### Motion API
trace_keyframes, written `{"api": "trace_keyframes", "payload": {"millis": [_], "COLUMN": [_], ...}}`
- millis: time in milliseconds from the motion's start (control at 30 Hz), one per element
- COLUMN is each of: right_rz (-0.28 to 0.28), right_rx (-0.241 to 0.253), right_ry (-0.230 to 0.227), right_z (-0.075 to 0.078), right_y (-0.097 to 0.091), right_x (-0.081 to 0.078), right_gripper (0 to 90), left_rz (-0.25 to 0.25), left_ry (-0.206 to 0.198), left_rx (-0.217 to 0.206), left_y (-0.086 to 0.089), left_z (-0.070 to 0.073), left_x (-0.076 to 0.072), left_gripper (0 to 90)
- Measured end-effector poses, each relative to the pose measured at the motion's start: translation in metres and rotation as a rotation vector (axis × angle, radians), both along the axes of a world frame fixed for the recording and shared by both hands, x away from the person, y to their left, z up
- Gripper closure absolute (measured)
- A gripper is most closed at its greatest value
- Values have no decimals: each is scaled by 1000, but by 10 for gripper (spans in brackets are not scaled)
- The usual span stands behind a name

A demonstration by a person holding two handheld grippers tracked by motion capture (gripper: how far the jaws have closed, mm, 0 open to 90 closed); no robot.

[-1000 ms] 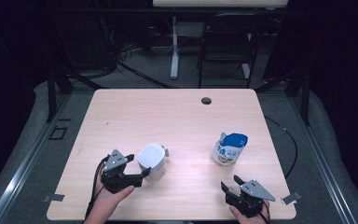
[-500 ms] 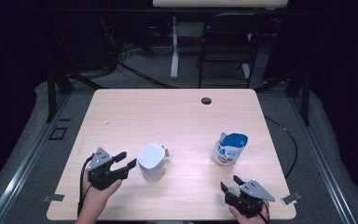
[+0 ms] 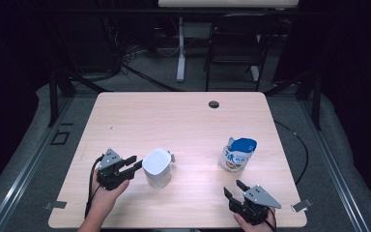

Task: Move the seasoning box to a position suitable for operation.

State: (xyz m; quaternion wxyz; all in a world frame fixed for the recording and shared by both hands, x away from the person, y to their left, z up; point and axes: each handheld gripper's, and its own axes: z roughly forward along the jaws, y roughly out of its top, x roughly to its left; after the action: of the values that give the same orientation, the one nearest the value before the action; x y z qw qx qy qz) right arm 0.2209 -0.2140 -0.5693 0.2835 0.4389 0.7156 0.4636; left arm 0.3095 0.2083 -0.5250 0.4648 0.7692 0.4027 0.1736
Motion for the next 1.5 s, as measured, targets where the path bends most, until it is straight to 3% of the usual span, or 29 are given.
{"api": "trace_keyframes", "payload": {"millis": [267,667,1033,1500], "right_rz": [40,115,146,159], "right_rx": [-10,-29,-17,-13], "right_ry": [31,30,16,18], "right_z": [5,11,18,18], "right_y": [15,40,57,61], "right_x": [4,17,27,26], "right_gripper": [529,644,639,616], "left_rz": [-39,-106,-150,-225], "left_ry": [16,17,15,15], "left_rx": [-11,-12,-17,-34], "left_y": [-1,-9,-18,-39], "left_z": [-2,-2,-1,-3], "left_x": [-5,-15,-27,-39], "left_gripper": [788,899,900,900]}}
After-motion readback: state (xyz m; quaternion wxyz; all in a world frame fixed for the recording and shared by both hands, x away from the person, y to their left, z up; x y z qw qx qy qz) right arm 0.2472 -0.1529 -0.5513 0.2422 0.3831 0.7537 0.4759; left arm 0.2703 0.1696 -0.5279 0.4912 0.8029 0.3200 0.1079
